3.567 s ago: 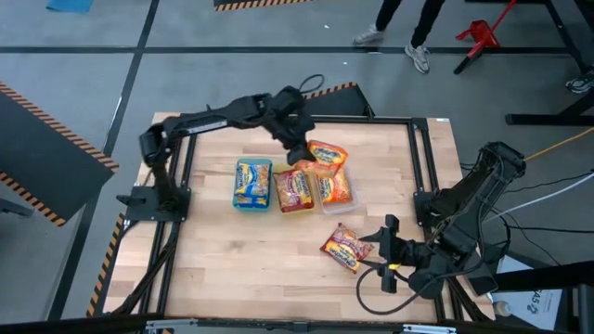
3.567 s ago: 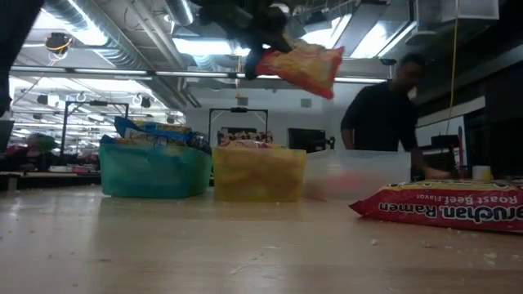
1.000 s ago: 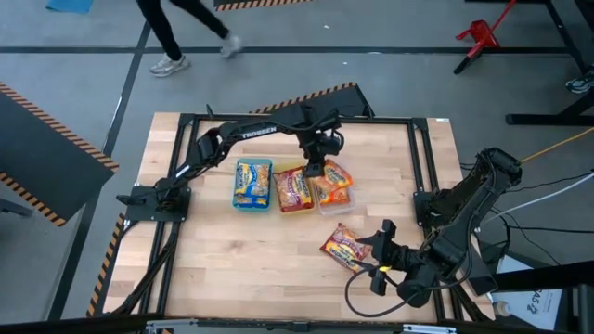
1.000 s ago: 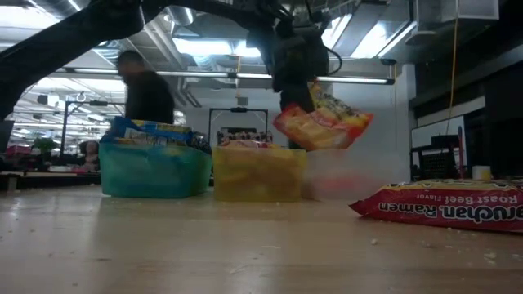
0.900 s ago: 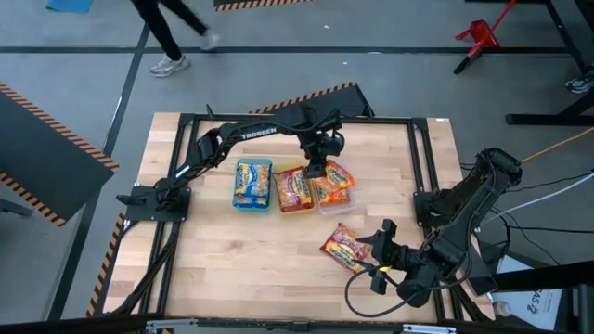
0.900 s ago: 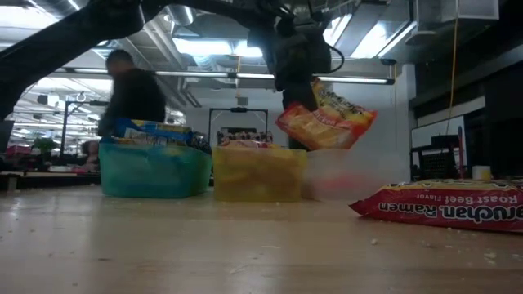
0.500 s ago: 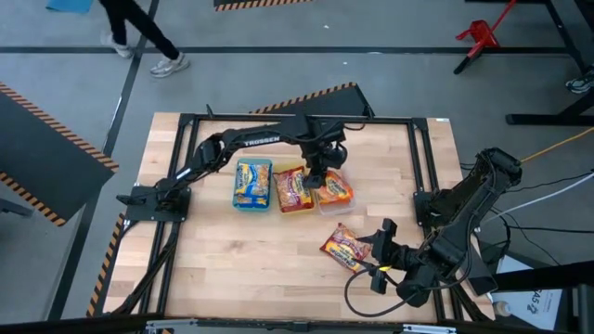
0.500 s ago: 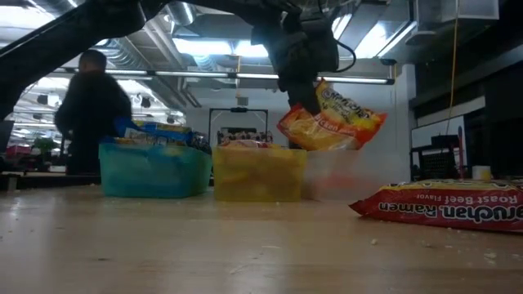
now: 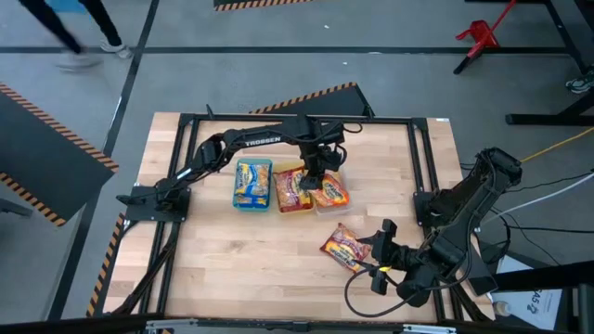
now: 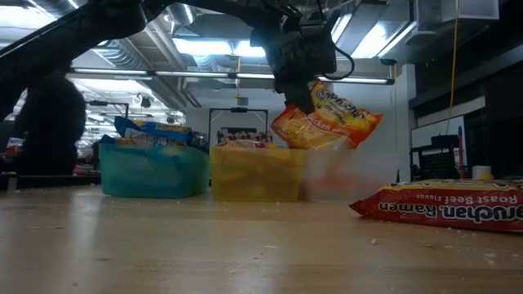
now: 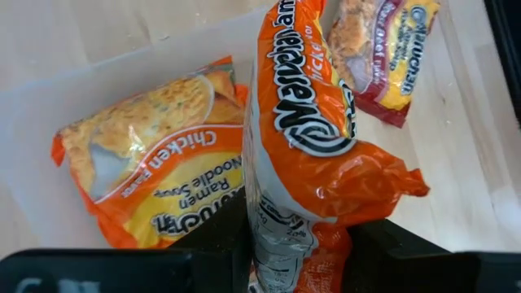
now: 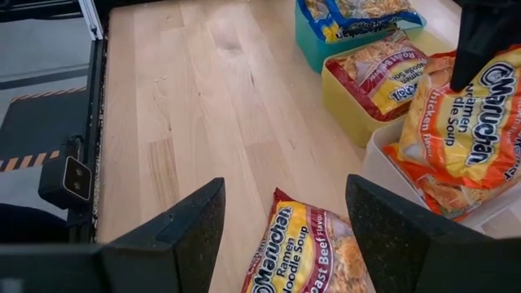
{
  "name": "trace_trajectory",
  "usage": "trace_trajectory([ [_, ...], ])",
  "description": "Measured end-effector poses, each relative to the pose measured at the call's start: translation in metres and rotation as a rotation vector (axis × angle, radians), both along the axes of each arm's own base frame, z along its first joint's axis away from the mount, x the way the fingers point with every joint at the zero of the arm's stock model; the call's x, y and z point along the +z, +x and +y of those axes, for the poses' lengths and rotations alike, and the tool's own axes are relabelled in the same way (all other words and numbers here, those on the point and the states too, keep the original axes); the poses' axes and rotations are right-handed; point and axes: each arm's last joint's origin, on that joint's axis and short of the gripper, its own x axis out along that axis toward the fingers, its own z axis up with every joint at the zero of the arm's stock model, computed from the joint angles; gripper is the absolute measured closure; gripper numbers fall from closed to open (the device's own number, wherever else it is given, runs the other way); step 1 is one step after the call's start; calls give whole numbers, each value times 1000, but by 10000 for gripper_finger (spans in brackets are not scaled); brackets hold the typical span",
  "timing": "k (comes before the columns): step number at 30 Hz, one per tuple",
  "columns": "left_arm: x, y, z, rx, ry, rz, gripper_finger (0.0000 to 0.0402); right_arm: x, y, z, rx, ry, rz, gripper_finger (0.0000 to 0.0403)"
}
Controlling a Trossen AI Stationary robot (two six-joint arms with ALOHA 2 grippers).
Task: Sort Maruchan noodles
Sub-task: Put the orange bag into the white bin
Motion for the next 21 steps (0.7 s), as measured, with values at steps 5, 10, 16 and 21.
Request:
trace_trajectory([
  [5, 0, 1, -2, -45, 15, -21, 283, 0, 0, 0, 1, 0, 0, 166],
  [10, -1, 1, -1, -27, 113, -4, 278, 0, 0, 0, 5, 5, 6, 166],
  [16, -1, 1, -1, -41, 152, 0, 238, 0, 0, 0, 10, 11, 13, 166],
  [21, 0, 1, 0, -31, 239, 9, 209, -1, 0, 1, 15, 16, 20, 166],
])
